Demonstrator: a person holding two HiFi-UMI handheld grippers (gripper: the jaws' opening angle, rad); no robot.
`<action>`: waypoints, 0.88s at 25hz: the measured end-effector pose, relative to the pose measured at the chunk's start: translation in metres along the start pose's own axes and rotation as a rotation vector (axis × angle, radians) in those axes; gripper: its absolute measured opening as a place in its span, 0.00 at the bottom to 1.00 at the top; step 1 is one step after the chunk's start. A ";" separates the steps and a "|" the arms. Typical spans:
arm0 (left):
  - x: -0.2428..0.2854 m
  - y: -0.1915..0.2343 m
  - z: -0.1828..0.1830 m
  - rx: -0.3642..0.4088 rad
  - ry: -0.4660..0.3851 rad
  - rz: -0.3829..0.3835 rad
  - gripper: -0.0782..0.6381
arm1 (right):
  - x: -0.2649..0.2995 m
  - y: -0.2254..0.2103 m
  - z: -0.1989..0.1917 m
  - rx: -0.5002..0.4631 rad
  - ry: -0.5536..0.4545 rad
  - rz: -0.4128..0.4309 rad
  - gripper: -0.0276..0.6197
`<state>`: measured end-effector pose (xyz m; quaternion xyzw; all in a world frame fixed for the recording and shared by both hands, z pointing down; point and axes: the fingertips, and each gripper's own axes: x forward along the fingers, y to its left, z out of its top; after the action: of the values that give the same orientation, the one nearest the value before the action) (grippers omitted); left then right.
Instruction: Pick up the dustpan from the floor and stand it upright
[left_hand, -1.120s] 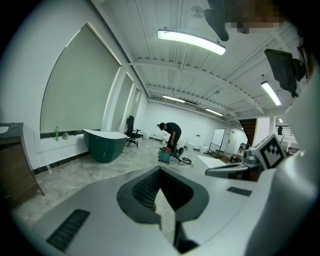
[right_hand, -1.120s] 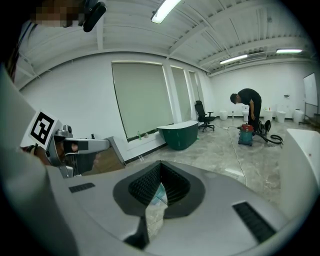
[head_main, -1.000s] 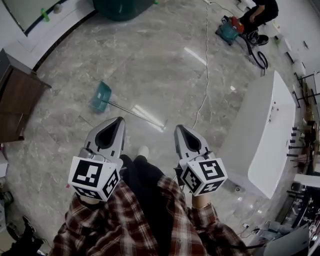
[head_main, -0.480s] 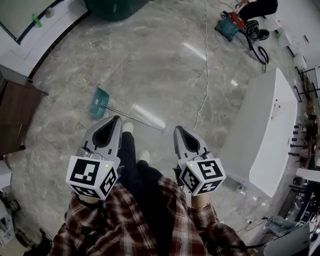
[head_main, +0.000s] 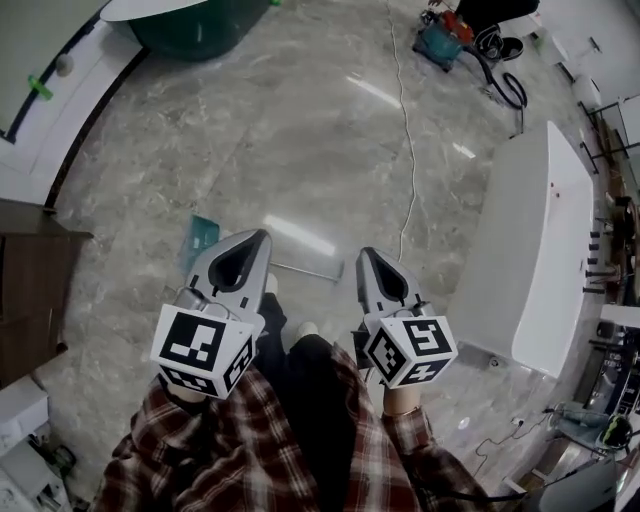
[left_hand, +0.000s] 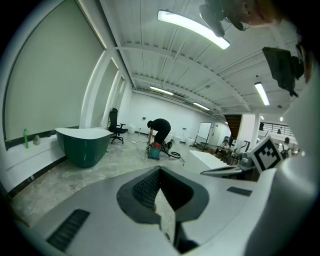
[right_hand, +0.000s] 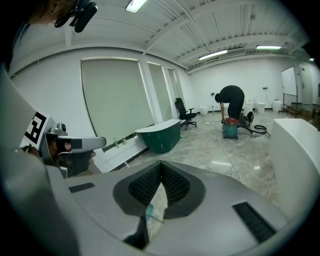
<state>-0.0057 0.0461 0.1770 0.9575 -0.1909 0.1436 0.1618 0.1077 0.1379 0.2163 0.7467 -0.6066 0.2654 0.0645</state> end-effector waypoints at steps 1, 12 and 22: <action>0.007 0.005 0.003 0.007 0.010 -0.021 0.11 | 0.008 0.001 0.005 0.003 -0.004 -0.019 0.06; 0.074 0.007 -0.014 0.010 0.116 -0.145 0.11 | 0.021 -0.051 -0.014 0.093 0.062 -0.169 0.06; 0.105 0.009 -0.046 0.001 0.202 -0.116 0.11 | 0.050 -0.112 -0.034 0.127 0.118 -0.205 0.06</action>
<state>0.0738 0.0219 0.2557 0.9476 -0.1181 0.2298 0.1878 0.2084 0.1372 0.2944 0.7905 -0.5040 0.3387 0.0795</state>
